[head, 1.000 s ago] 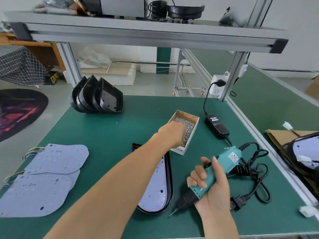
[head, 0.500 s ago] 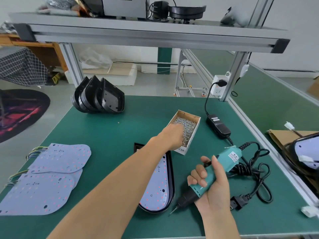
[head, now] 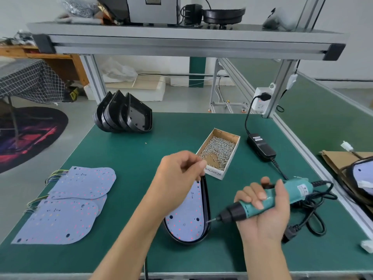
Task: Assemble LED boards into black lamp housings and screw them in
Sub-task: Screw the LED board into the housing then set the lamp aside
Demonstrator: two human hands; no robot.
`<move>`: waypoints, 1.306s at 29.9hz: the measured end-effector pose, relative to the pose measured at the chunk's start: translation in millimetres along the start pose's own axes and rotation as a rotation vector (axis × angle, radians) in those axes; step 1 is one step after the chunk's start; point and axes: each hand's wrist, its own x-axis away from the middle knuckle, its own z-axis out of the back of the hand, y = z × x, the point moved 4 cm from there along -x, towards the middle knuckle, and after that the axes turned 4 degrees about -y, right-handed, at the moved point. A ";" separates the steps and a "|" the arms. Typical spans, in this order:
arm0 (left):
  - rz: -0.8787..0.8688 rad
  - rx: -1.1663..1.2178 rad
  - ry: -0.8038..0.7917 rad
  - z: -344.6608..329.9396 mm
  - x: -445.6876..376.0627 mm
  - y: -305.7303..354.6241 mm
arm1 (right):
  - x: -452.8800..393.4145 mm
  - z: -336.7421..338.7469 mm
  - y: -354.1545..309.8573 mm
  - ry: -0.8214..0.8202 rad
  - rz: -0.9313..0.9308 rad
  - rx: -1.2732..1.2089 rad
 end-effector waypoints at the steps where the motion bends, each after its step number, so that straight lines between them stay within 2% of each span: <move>1: 0.011 0.007 0.038 7.3 18.1 -1.2 | 0.0 -6.4 -2.6 -0.019 0.010 -0.037; 7: 0.121 0.136 0.153 0.3 73.6 -15.9 | -0.8 -48.0 -4.9 -0.082 0.069 -0.145; 17: 0.077 0.365 0.218 -16.8 84.9 -9.9 | 5.7 -54.3 2.2 -0.080 0.103 -0.106; 29: 0.107 0.293 0.274 -26.5 88.0 -11.2 | 7.8 -48.7 0.3 -0.051 0.114 -0.084; 39: 0.047 0.300 0.348 -33.1 91.4 -16.6 | 6.8 -45.5 3.2 -0.002 0.081 -0.132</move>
